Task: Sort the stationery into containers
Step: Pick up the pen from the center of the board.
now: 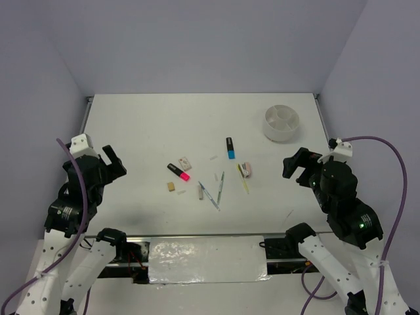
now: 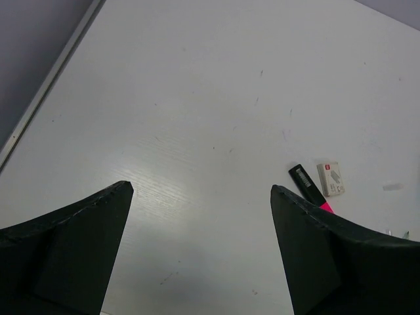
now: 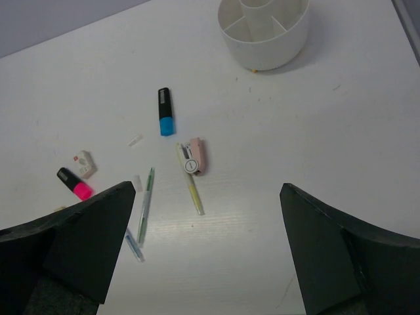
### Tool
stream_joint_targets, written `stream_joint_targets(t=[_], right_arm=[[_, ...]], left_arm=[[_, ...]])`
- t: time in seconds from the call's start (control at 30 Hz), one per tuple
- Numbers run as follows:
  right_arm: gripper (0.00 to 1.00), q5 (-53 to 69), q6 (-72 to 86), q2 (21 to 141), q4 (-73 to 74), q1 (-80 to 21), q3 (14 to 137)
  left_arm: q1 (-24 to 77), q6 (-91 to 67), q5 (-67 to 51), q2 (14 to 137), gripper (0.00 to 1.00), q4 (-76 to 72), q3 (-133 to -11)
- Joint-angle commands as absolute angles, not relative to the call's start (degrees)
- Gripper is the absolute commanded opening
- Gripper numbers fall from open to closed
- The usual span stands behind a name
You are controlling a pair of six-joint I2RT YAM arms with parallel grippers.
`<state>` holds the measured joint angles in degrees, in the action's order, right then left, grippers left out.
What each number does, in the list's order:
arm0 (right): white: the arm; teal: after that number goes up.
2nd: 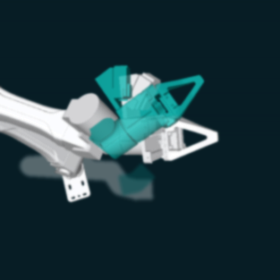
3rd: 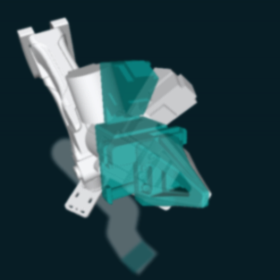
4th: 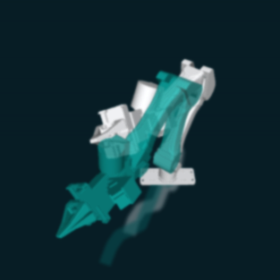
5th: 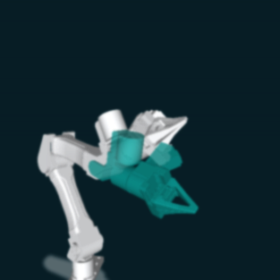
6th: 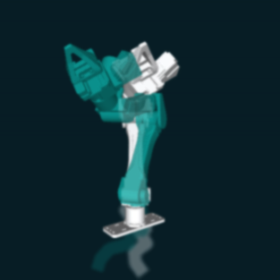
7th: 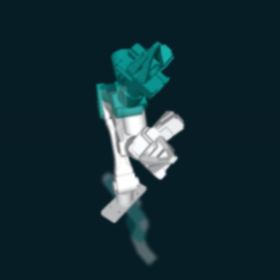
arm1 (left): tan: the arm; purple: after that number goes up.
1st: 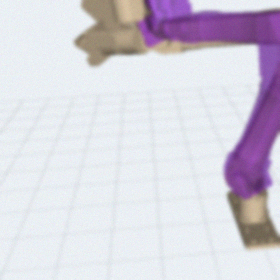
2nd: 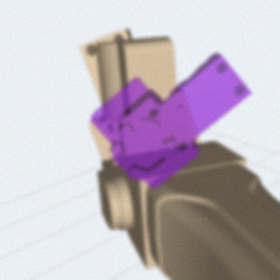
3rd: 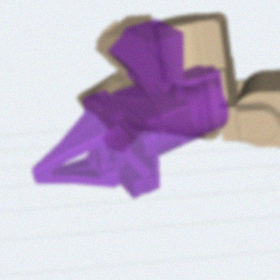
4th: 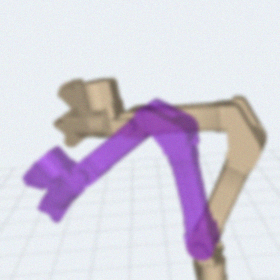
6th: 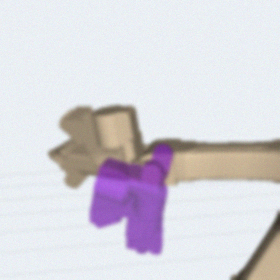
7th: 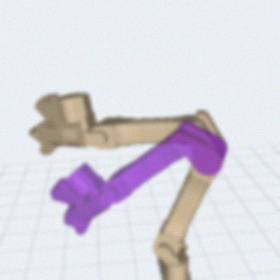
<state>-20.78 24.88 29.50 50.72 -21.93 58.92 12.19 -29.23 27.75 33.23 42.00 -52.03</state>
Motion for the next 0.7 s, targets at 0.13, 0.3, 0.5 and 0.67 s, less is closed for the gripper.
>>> stream_joint_targets(t=[0.13,0.3,0.5,0.67], right_arm=[[1.00,-20.83,25.14,28.83,49.49,-21.62,59.68],[1.00,-17.15,22.77,28.83,47.64,-21.62,57.93],[1.00,-6.34,20.04,31.54,43.24,-21.62,53.35],[1.00,-0.53,23.89,43.57,38.86,-23.11,48.09]], left_arm=[[12.30,-30.59,26.63,32.43,0.99,39.38,-51.42],[12.39,-30.15,25.66,33.57,0.99,39.29,-51.33],[12.39,-29.80,24.79,34.37,0.99,38.76,-51.24],[12.39,-28.65,23.03,35.68,0.99,37.71,-50.80]])
